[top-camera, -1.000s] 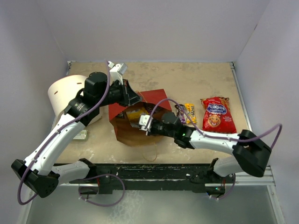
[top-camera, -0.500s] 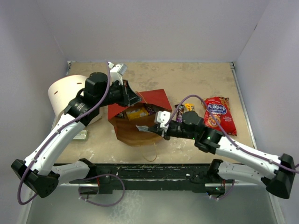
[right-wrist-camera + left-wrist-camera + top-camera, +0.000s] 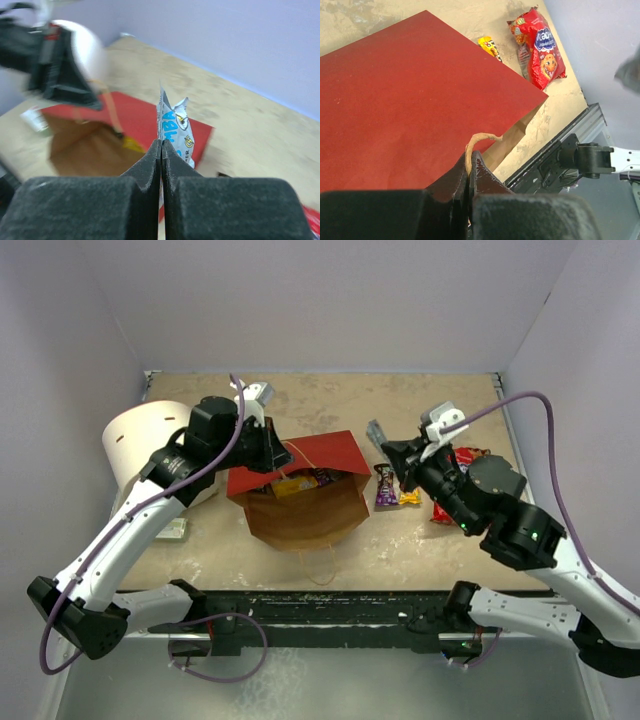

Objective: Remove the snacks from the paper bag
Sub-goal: Take out the snack from the paper bag, then place the snack at the center of the board.

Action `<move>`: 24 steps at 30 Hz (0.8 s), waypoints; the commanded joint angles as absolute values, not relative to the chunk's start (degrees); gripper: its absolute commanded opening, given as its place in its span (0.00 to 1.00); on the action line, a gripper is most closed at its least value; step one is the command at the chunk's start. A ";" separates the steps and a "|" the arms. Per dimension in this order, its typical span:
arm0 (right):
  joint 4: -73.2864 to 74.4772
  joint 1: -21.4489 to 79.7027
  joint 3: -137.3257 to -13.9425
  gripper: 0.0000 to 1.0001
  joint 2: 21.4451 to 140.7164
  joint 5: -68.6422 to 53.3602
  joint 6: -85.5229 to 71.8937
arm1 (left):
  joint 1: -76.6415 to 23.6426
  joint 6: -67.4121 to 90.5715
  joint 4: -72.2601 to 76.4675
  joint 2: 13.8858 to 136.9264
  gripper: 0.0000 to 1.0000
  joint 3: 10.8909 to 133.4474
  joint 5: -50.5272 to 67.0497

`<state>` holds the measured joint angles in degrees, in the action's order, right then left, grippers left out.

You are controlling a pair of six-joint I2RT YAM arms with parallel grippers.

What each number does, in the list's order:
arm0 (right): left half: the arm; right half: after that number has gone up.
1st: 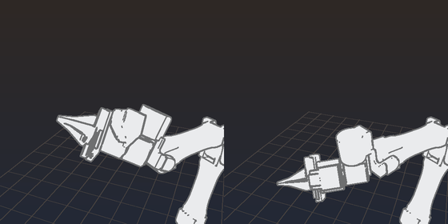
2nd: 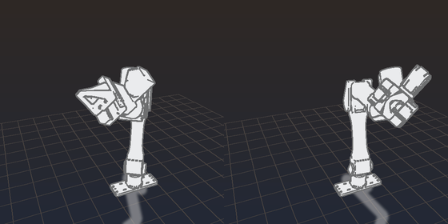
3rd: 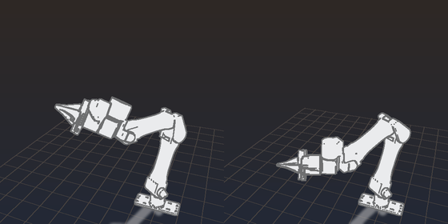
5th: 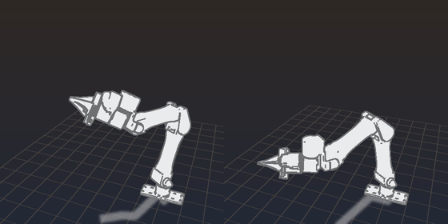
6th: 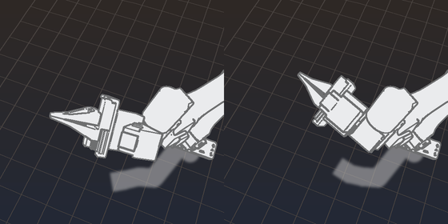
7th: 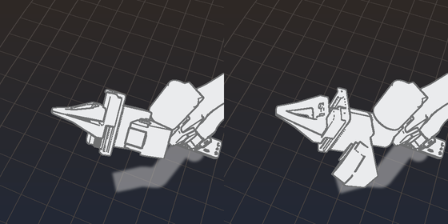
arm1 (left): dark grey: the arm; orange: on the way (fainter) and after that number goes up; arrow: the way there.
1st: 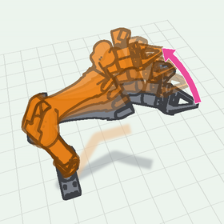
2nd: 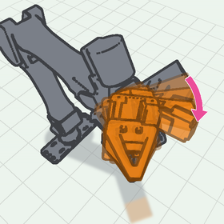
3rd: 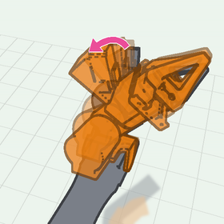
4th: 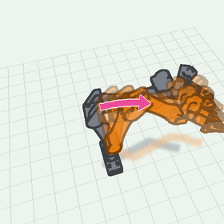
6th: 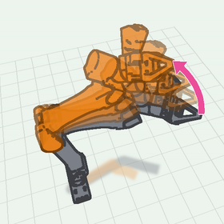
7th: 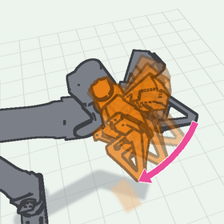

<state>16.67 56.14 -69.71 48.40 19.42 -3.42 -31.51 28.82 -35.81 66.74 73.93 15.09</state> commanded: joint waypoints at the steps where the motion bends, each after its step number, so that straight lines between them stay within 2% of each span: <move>1: 16.03 53.77 -72.30 0.00 54.76 40.84 -1.48 | -31.20 26.05 -36.48 66.48 0.00 76.44 13.70; 6: 10.72 47.62 -71.66 0.00 61.69 40.79 3.03 | -31.20 27.12 -37.71 67.27 0.00 77.10 13.41; 13: 3.26 33.80 -69.09 0.00 70.84 27.51 -3.87 | -31.20 30.00 -37.11 68.49 0.00 78.67 14.50; 24: 13.02 24.21 -82.51 0.00 90.12 22.67 -8.26 | -31.20 32.08 -39.97 67.62 0.00 80.33 15.32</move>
<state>10.98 27.00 -76.16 87.57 25.54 -5.87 -31.51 30.13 -40.32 69.14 78.76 14.72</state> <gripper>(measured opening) 0.004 0.006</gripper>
